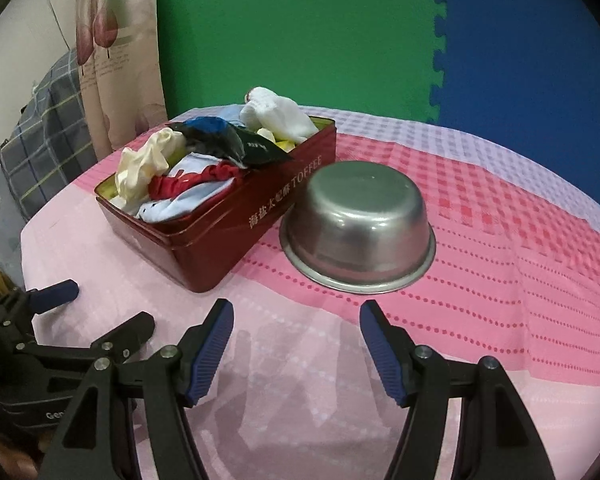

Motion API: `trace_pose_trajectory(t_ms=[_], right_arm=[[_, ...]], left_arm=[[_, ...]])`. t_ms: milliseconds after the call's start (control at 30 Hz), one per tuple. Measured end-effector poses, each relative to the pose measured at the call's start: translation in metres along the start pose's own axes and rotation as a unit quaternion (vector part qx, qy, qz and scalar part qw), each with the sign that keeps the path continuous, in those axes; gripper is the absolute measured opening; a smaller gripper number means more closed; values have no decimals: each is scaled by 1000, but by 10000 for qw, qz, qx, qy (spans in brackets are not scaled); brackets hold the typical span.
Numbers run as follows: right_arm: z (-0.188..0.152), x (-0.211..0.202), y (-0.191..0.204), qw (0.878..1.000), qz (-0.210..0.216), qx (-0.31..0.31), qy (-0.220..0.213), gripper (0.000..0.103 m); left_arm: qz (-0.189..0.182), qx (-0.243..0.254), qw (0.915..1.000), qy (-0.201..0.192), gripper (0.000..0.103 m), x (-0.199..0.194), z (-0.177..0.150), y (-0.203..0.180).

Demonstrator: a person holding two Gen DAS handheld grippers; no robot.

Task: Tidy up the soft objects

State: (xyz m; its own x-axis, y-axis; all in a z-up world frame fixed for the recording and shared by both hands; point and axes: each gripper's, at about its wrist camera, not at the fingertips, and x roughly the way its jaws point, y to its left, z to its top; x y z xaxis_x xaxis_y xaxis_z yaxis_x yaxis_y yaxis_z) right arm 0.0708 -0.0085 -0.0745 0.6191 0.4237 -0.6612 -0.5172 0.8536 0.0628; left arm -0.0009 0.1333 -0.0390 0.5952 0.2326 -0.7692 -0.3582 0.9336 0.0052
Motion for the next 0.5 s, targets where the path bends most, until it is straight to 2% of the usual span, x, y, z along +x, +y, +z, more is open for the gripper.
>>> trace_pose_trajectory(t_ms=[500], right_arm=[[2, 8, -7, 9996, -65, 147, 233, 67]], left_arm=[[1, -2, 10000, 1, 103, 0, 0, 0]])
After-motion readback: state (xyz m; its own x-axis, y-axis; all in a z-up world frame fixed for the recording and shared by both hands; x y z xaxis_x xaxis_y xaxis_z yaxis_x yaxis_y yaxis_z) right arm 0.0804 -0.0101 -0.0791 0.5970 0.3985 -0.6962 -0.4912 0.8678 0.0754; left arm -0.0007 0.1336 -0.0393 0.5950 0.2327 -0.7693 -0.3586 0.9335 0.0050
